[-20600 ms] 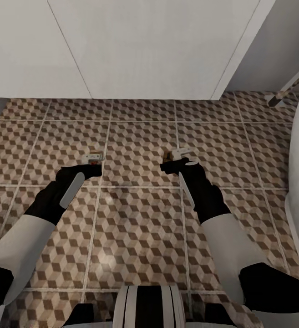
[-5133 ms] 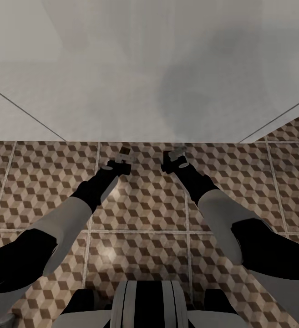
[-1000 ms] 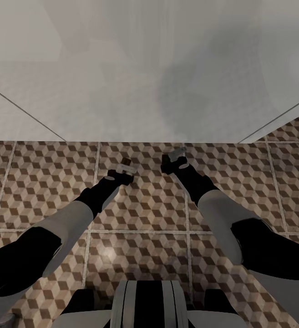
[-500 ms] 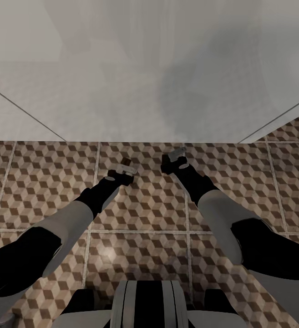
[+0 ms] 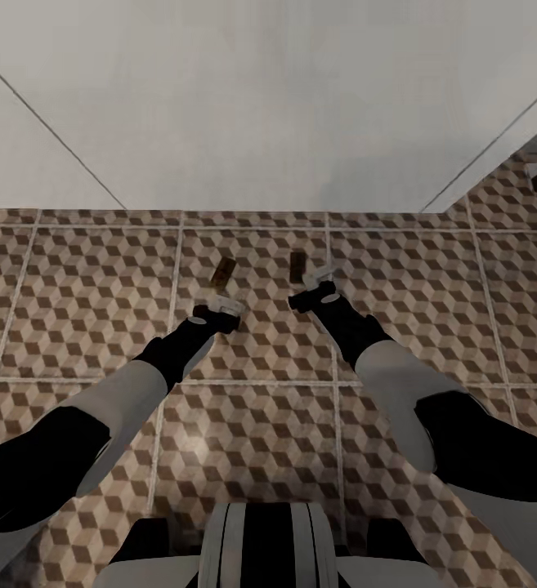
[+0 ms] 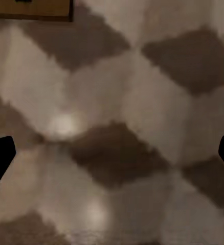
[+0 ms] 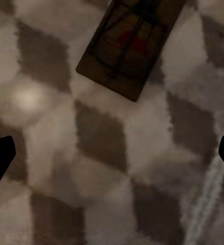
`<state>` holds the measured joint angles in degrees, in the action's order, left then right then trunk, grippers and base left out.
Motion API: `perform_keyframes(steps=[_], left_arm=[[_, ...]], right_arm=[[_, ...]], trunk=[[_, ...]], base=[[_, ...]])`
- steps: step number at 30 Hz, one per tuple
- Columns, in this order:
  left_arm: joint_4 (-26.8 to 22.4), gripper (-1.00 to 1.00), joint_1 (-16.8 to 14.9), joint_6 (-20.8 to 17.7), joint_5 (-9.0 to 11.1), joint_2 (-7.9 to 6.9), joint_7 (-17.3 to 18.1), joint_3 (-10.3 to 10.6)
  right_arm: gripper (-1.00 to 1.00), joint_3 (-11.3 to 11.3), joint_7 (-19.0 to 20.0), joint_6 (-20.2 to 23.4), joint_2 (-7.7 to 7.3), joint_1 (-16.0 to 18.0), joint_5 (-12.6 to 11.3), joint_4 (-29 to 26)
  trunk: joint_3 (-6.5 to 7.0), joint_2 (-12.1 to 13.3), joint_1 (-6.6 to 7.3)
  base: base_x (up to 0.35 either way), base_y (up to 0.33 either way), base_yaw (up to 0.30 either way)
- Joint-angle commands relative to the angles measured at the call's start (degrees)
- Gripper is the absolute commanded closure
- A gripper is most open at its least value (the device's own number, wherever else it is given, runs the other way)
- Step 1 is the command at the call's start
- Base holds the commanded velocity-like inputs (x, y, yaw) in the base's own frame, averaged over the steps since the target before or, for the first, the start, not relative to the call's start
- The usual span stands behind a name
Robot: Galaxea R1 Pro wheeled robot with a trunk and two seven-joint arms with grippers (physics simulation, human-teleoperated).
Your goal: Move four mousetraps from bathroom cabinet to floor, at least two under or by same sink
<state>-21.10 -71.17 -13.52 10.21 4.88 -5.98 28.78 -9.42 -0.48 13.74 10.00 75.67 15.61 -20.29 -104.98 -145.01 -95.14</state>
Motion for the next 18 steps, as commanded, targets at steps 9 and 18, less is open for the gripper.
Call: perform_keyframes(steps=[9, 18], left_arm=[[-0.07, -1.00, -0.03, -0.28, 0.60, -0.04, -0.44, 0.48], [-0.01, -1.00, -0.03, -0.28, 0.67, -0.11, -0.44, 0.48]], right_arm=[[-1.00, -0.16, -0.05, 0.41, 0.00, 0.01, 0.62, 0.05], [-1.00, -0.16, -0.05, 0.24, 0.00, 0.01, 0.65, 0.07]], trunk=[[-0.02, -0.01, 0.04], [-0.02, -0.01, 0.04]], base=[[-0.332, 0.000, 0.000], [-0.335, 0.000, 0.000]])
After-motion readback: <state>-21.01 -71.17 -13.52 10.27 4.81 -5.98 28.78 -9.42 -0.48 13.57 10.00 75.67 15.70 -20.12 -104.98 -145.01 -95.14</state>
